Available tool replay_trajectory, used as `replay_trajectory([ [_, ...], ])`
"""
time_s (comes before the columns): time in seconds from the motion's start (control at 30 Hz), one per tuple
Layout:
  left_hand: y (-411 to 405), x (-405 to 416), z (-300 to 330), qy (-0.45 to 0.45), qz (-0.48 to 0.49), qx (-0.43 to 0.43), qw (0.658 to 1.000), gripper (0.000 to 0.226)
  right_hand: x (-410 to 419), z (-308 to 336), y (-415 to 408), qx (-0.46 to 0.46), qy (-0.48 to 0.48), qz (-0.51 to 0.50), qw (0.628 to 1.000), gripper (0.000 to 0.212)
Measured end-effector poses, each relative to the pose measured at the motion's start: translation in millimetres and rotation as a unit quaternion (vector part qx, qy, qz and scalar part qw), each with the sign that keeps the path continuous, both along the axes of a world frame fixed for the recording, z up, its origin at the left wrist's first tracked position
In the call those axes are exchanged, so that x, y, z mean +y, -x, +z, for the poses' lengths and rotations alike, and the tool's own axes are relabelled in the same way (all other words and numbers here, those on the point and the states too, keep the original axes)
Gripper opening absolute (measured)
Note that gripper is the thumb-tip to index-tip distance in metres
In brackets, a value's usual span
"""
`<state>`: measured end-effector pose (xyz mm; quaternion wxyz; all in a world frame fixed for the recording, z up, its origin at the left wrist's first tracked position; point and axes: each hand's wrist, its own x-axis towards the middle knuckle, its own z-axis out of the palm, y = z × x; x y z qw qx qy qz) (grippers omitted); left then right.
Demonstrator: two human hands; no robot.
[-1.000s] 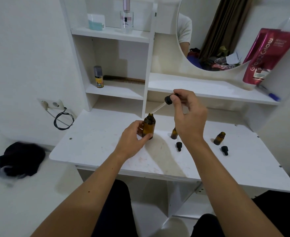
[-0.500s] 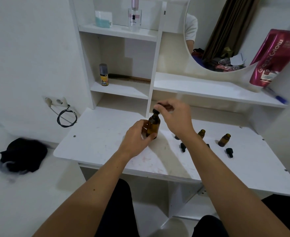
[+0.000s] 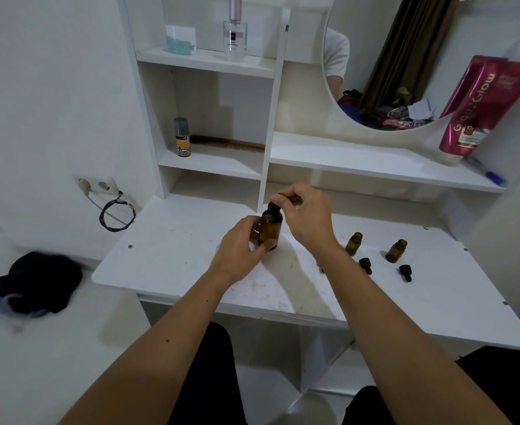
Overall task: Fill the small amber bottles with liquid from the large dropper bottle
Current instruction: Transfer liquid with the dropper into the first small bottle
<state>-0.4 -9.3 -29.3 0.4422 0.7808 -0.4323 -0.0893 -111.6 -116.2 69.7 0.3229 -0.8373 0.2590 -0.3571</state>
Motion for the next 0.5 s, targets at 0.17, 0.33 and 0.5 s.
replay_trajectory([
  [0.17,2,1,3,-0.004,0.002,0.005,1.0,0.054,1,8,2,-0.025,-0.002,0.013,1.0,0.012],
  [0.33,5,1,7,-0.013,0.009,0.012,1.0,0.056,1,35,9,-0.087,0.034,0.019,0.995,0.013],
  [0.5,9,4,10,-0.008,0.012,0.027,1.0,0.063,-1,57,25,-0.165,0.039,-0.021,0.985,0.014],
])
